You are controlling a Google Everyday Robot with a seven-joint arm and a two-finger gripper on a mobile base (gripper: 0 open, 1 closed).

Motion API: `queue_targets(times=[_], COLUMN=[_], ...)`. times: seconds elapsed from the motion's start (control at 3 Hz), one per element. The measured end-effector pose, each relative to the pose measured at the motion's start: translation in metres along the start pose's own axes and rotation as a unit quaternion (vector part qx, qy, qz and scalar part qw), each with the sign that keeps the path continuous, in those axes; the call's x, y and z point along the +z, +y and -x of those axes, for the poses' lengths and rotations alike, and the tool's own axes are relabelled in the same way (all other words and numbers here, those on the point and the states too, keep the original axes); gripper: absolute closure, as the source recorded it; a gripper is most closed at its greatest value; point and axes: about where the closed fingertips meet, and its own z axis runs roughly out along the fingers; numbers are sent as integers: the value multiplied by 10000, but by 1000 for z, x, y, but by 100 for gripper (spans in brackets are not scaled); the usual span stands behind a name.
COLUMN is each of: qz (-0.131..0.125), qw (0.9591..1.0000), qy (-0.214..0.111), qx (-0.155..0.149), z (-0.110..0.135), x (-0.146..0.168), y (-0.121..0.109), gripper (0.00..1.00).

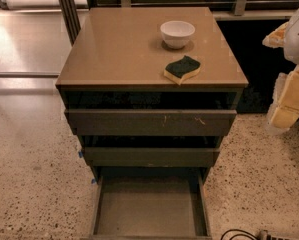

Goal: Place sponge into bottom drawer

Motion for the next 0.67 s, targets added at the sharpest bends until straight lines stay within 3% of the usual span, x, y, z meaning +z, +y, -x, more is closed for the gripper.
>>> queue_targets(times=[0.67], qz=[-37], qw=[9999], qy=[-68], qx=[-138], z=[11], x=[5], y=[-15], gripper=[0])
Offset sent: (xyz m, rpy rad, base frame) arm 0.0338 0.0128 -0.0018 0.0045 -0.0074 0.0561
